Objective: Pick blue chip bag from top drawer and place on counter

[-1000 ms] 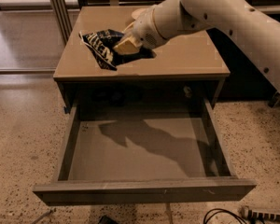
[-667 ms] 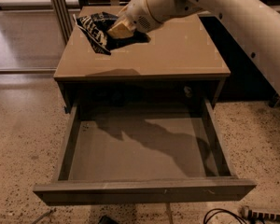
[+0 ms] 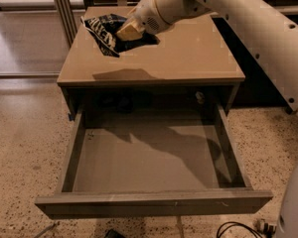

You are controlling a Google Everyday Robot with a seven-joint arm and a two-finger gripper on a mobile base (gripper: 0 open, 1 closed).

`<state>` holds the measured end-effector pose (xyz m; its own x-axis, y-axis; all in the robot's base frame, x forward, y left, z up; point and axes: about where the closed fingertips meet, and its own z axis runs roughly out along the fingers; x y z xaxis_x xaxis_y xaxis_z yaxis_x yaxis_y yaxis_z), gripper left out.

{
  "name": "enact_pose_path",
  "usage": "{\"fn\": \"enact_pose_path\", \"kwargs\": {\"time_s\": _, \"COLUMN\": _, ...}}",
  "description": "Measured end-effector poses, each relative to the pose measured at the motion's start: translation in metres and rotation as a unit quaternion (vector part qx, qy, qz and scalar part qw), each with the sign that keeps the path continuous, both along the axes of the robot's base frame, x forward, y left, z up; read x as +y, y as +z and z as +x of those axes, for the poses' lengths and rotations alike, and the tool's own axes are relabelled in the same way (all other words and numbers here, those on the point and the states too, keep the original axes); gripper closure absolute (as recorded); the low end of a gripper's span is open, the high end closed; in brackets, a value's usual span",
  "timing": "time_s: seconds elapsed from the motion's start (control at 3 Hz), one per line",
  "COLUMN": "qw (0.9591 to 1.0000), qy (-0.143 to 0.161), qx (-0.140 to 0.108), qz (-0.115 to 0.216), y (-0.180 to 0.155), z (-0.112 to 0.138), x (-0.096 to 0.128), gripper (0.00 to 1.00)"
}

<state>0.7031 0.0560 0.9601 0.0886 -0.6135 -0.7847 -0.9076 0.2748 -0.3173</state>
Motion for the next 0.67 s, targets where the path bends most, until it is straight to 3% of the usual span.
{"fn": "enact_pose_path", "kwargs": {"time_s": 0.67, "qw": 0.9988, "qy": -0.015, "qx": 0.043, "qz": 0.020, "y": -0.046, "z": 0.084, "x": -0.015, "gripper": 1.00}}
